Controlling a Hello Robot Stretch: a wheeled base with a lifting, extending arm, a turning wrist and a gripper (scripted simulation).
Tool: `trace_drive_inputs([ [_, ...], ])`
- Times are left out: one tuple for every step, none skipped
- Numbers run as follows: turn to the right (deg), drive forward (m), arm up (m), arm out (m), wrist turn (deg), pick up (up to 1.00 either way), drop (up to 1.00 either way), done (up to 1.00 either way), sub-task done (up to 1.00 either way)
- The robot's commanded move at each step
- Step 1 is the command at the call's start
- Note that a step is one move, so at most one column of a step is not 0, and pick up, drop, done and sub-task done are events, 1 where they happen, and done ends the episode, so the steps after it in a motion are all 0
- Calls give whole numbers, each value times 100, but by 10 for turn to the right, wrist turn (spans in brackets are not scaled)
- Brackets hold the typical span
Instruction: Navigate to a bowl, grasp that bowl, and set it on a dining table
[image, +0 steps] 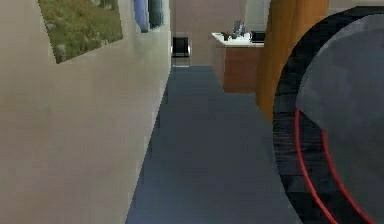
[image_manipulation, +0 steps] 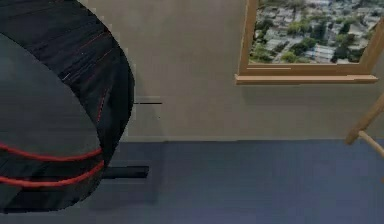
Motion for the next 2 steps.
trace_drive_inputs([
  [450,0,0,0,0,0,0,0,0],
  [420,0,0,0,0,0,0,0,0],
])
